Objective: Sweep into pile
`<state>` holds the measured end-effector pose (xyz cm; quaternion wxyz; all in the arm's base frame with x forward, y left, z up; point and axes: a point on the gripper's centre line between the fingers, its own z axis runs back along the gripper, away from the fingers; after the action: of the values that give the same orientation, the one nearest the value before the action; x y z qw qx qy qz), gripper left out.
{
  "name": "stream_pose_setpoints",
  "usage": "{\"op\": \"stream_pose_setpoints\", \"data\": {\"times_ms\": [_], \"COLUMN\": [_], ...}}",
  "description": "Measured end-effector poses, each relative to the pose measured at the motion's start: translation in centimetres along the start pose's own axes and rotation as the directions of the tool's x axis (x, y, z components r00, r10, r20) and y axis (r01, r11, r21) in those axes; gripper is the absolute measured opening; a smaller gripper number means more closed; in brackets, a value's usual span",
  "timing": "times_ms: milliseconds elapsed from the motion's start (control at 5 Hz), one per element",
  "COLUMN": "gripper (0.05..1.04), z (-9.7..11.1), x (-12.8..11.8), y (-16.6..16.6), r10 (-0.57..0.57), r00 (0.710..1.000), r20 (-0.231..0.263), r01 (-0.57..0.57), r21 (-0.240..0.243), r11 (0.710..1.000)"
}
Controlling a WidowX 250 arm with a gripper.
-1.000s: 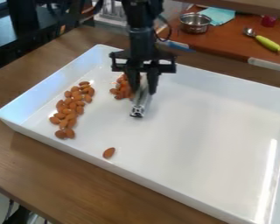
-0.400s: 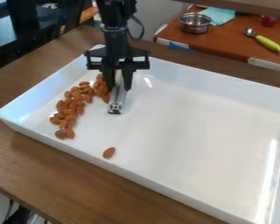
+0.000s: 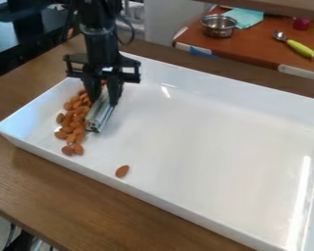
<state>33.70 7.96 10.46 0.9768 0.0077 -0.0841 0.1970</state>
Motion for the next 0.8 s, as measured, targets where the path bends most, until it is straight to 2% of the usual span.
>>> {"op": "stream_pose_setpoints", "data": {"times_ms": [200,400,600,800], "gripper": [0.349,0.349,0.349,0.349], "z": [3.6,5.5,6.2,4.5], "x": [-0.9,-2.8,-4.6,-7.0], "y": [-2.7,-6.8,-11.4,-14.0], "r10": [0.005,-0.039,-0.102,-0.178], "r00": [1.000,0.999,0.994,0.984], "r20": [0.026,-0.024,-0.026,0.019], "r01": [0.000,0.031,0.091,0.178], "r21": [-0.166,-0.262,-0.278,-0.217], "r11": [0.986,0.965,0.956,0.960]}}
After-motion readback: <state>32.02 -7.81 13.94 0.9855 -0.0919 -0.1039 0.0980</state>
